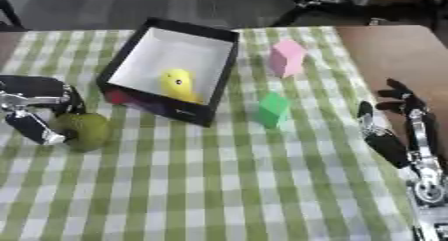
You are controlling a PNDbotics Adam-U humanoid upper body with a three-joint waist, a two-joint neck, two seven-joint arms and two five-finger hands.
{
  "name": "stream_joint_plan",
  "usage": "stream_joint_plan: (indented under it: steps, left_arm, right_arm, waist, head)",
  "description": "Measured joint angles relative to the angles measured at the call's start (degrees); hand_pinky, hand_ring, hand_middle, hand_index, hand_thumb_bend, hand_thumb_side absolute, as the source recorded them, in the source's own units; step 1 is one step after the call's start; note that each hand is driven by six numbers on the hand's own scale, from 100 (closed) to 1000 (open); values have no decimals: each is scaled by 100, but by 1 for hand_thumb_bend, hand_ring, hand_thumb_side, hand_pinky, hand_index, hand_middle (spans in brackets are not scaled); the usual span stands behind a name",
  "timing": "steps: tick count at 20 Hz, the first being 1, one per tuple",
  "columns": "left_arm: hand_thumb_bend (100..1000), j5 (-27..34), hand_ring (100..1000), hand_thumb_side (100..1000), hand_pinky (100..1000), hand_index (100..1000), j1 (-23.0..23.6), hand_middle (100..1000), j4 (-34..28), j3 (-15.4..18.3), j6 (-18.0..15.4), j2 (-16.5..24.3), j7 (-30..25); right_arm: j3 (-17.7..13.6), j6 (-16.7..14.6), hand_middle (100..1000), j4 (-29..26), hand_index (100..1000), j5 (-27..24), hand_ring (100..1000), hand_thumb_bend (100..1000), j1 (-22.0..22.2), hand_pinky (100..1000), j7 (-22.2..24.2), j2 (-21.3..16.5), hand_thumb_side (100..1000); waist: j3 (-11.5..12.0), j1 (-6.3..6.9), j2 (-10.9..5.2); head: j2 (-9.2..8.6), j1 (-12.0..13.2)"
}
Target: Pick up objects on the table and place them in the box.
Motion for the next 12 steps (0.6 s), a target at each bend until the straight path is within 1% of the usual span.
stream_joint_plan:
  steps: [3,6,8,10,12]
  left_arm:
    - [100,205,324,128,421,565,5,301,-175,196,-51,9,51]
    - [100,399,322,122,423,565,-132,299,-543,552,-44,109,50]
    - [132,429,327,109,437,572,-430,303,-741,802,17,143,99]
    - [141,342,329,104,440,579,-791,305,-785,995,99,99,203]
    - [171,130,327,148,442,582,-1153,304,-623,1129,179,-112,375]
  right_arm:
    - [-1,2,741,1,927,0,694,201,0,815,1,0,542]
    - [-1,6,741,2,927,0,694,199,2,815,5,0,542]
    - [-2,7,741,3,927,0,694,196,6,815,6,0,543]
    - [-2,8,741,5,927,0,694,196,8,815,7,0,544]
    - [-2,5,741,10,927,0,695,193,10,815,12,1,543]
  waist:
    - [7,-2,0]
    - [35,-2,0]
    - [38,-2,0]
    - [44,-2,-1]
    - [47,-2,-1]
  head:
    - [0,-4]
    - [0,-6]
    - [0,-6]
    - [0,-5]
    - [0,-3]
